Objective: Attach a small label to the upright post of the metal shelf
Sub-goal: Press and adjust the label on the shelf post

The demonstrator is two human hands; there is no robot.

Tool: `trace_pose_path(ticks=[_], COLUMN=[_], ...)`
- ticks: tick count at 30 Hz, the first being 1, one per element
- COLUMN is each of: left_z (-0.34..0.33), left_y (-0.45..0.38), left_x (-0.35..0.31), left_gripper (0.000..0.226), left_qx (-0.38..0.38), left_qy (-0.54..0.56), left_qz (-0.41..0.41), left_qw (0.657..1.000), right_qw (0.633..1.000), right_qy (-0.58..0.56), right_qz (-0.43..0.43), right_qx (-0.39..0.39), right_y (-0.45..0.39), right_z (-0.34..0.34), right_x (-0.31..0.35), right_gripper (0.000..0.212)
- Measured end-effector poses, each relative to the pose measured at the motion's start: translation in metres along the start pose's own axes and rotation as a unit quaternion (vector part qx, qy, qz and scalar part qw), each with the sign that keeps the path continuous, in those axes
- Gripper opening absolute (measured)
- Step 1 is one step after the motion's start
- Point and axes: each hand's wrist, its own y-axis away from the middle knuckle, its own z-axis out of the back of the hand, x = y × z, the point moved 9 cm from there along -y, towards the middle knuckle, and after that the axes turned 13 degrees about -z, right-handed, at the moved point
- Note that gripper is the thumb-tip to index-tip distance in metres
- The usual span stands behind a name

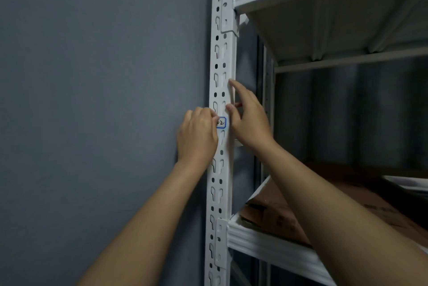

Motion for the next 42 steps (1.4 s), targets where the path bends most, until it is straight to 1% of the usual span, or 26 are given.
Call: trace_pose_path(ticks=[11,13,16,18,21,23,26,32,36,42], left_z=[0.002,0.004,0.013,0.017,0.010,0.004,0.003,0.003,0.003,0.005], left_y=[0.002,0.003,0.005,0.004,0.000,-0.001,-0.002,-0.002,-0.004,-0.005], left_x=[0.000,0.007,0.022,0.025,0.023,0.022,0.016,0.012,0.008,0.006], left_gripper=[0.017,0.017,0.021,0.019,0.013,0.016,0.019,0.012,0.014,0.013], left_qx=[0.002,-0.014,-0.071,-0.087,-0.051,-0.028,-0.030,-0.039,-0.013,0.002], left_qy=[0.021,0.063,0.117,0.119,0.137,0.132,0.119,0.095,0.050,0.044], left_qz=[-0.003,0.026,0.086,0.083,0.071,0.075,0.080,0.073,0.057,0.047], left_qw=[1.000,0.998,0.987,0.986,0.987,0.988,0.989,0.992,0.997,0.998], right_qw=[1.000,0.999,0.998,0.996,0.992,0.990,0.990,0.990,0.989,0.987], right_qy=[-0.003,-0.012,-0.047,-0.070,-0.112,-0.122,-0.122,-0.121,-0.124,-0.134], right_qz=[-0.028,-0.032,-0.043,-0.049,-0.059,-0.068,-0.069,-0.068,-0.080,-0.086], right_qx=[0.010,0.013,0.021,0.024,0.027,0.026,0.019,0.014,0.009,0.010], right_y=[0.002,0.003,0.003,0.004,0.009,0.011,0.011,0.010,0.010,0.011], right_z=[0.000,0.001,0.000,-0.001,-0.002,-0.003,-0.002,-0.001,-0.004,-0.003], right_x=[0.000,0.001,-0.003,-0.008,-0.017,-0.021,-0.022,-0.023,-0.025,-0.026], right_gripper=[0.054,0.053,0.055,0.055,0.054,0.051,0.049,0.047,0.046,0.045])
